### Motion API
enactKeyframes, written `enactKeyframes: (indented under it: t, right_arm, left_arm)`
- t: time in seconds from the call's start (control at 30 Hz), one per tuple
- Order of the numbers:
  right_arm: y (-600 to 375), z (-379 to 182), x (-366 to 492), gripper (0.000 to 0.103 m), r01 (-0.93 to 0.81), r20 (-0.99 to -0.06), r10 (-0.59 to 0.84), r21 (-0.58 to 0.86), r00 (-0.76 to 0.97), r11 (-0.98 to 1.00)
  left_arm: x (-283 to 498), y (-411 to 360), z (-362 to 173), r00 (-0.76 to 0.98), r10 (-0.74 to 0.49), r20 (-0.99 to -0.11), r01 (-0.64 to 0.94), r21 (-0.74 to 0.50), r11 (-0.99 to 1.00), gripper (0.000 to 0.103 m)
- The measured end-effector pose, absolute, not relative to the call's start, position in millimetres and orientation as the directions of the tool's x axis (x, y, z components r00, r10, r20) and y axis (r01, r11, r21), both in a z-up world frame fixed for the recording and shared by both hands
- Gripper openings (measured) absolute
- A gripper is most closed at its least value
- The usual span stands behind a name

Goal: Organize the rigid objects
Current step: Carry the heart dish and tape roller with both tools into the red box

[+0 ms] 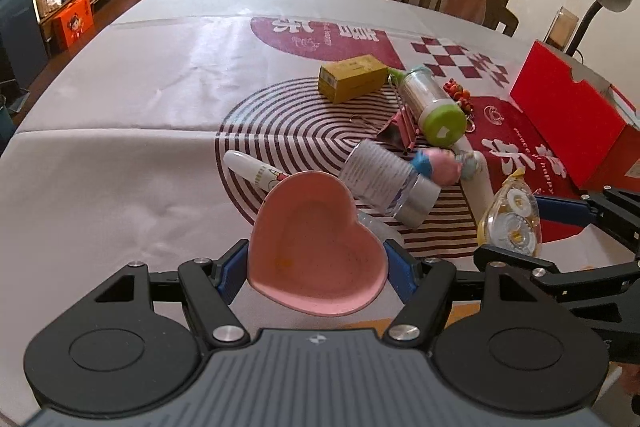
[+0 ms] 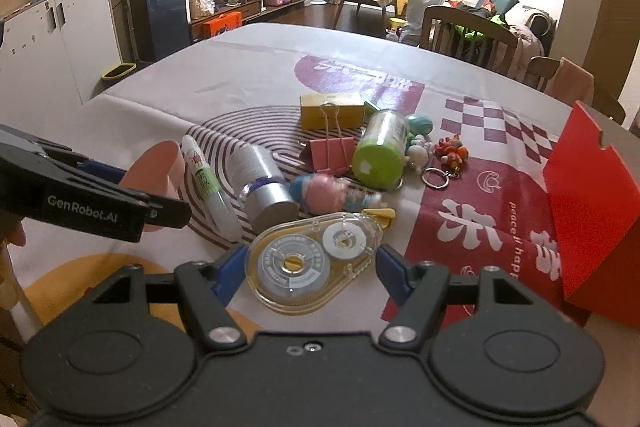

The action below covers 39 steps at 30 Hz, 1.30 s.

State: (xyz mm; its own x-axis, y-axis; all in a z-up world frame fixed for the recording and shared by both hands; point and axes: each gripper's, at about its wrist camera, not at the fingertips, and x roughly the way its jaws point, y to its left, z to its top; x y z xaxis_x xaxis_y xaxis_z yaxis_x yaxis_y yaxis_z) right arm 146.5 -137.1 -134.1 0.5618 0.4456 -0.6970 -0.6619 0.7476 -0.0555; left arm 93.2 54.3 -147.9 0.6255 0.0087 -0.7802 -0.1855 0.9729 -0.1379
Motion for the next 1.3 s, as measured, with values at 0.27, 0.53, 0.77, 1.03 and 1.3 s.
enactKeyframes:
  t: [0.27,0.53,0.77,1.03,1.3]
  right_arm:
    - [-149.3,-106.4,135.2,0.069,-0.636,-0.675,0.434,-0.068,0.597,0.769]
    - [-174.9,-71.4,136.9,0.069,-0.587,-0.658,0.405,-0.07,0.635,0.806]
    - [-210.3,-44.1,153.6,0.069,-0.547,-0.64,0.38,-0.076,0.668,0.834]
    - [-271.6,-27.5,188.5,0.069,-0.502,-0.628,0.352,-0.072,0.694,0.862]
    - [-331.9,-24.8,242.2,0.069,-0.483,-0.64,0.324,-0.085,0.697,0.871]
  left_arm:
    - [84.9,51.0,-116.9,0.66,-0.017,-0.751,-0.138,-0.144,0.98,0.071]
    - [83.1,42.0,-83.2,0.682,-0.064,-0.729,-0.082,-0.163,0.983,0.071]
    - [98.4,5.9,-52.9,0.7,-0.107,-0.707,0.024,-0.127,0.992,0.071]
    - [141.1,-54.8,-37.0,0.702,-0.166,-0.693,0.105,-0.13,0.986,0.071]
    - [198.1,-126.0,-28.8,0.687,-0.22,-0.692,0.177,-0.135,0.975,0.071]
